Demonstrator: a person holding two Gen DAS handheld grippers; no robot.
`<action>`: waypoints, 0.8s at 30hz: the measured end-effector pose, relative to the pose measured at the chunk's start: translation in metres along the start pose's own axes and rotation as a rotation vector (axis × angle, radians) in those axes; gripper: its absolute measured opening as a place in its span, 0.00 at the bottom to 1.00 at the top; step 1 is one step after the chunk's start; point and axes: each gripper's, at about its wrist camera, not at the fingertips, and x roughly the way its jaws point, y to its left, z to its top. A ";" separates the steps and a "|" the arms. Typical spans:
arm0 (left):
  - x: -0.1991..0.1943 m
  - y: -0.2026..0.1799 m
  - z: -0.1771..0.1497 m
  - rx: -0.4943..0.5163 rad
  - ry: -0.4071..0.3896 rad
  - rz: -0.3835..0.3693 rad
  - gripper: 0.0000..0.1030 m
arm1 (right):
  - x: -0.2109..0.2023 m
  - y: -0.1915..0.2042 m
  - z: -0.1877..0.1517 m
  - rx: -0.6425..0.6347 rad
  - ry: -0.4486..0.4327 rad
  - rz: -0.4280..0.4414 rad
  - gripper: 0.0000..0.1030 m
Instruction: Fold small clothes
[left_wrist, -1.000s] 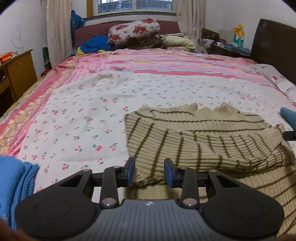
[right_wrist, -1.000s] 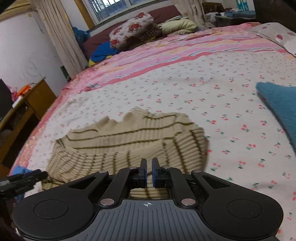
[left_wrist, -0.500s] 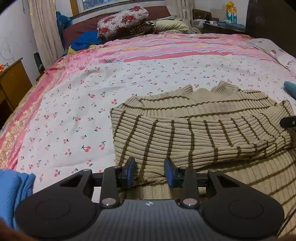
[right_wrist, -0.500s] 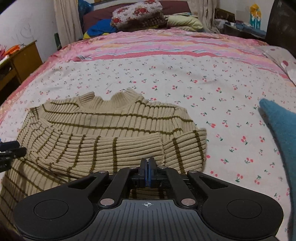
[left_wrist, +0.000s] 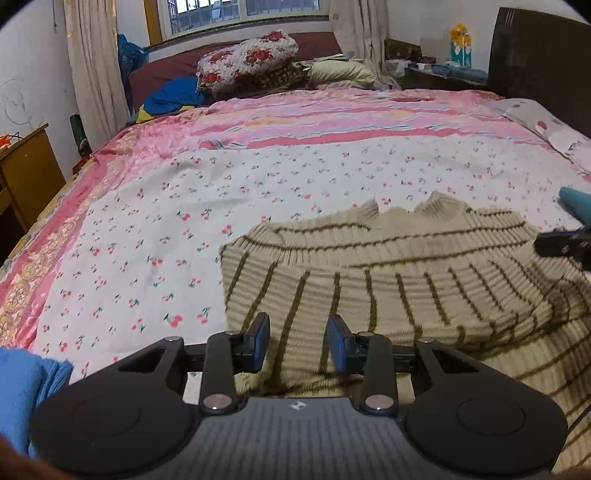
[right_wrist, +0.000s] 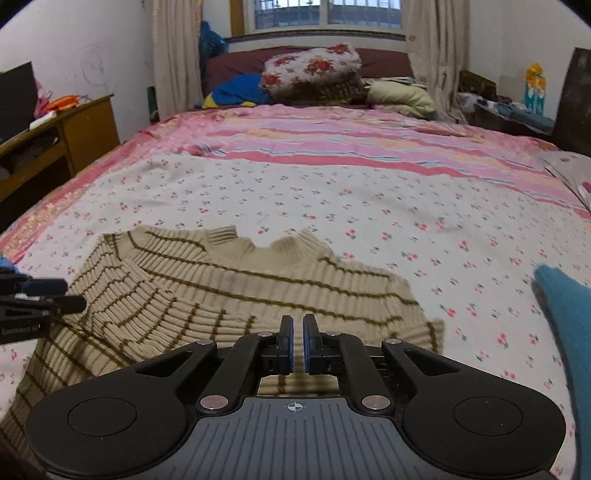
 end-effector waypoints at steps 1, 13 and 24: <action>0.003 -0.001 0.001 0.002 0.003 0.002 0.40 | 0.005 0.000 0.000 -0.010 0.011 -0.002 0.08; 0.018 0.003 -0.006 0.006 0.083 0.022 0.40 | 0.018 -0.012 -0.013 -0.049 0.074 -0.080 0.06; -0.006 0.003 -0.014 0.014 0.095 0.031 0.40 | -0.009 -0.009 -0.015 -0.059 0.086 -0.050 0.07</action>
